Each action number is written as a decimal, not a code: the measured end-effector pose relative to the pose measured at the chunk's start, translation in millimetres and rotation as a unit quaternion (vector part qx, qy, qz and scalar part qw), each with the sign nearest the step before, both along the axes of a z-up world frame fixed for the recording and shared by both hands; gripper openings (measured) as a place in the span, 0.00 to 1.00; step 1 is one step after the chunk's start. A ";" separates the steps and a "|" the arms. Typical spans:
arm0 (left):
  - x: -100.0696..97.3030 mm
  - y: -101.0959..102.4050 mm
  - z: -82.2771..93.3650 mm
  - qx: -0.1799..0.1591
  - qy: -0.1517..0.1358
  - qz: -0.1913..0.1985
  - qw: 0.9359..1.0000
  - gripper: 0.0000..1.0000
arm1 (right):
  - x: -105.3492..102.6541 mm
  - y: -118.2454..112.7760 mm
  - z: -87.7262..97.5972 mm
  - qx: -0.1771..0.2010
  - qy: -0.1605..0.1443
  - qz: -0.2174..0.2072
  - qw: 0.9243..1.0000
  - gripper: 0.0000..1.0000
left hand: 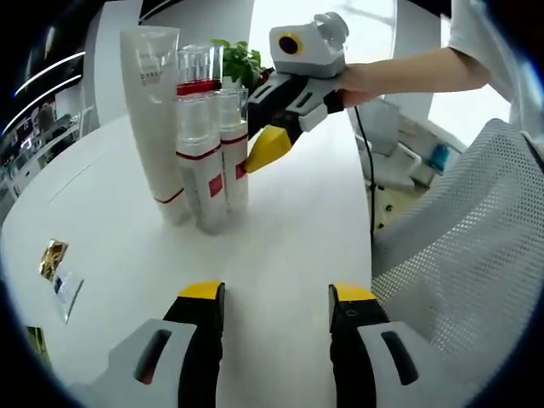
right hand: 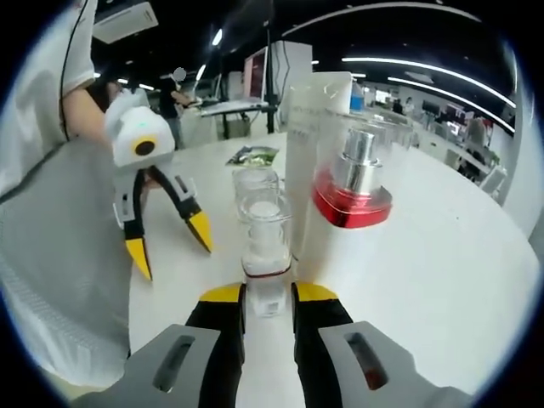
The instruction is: Arrange the skincare products in the storage area until every visible bottle or jar stands upright without overlapping.
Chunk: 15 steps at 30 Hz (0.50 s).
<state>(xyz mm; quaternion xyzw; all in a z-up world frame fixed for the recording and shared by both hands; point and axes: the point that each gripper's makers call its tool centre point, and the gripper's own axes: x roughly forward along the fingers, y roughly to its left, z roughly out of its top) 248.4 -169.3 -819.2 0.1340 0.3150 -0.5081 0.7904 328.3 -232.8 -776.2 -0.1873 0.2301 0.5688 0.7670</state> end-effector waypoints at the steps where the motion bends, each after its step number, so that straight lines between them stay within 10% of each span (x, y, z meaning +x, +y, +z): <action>1: 0.3 0.1 -0.1 0.000 0.000 0.000 1.000 0.44 | -0.3 -0.1 0.1 0.000 0.001 -0.001 1.000 0.21; 15: 4.4 11.8 16.4 -0.014 0.007 0.040 0.999 0.53 | -18.6 -0.4 7.8 -0.003 0.012 -0.043 0.999 0.33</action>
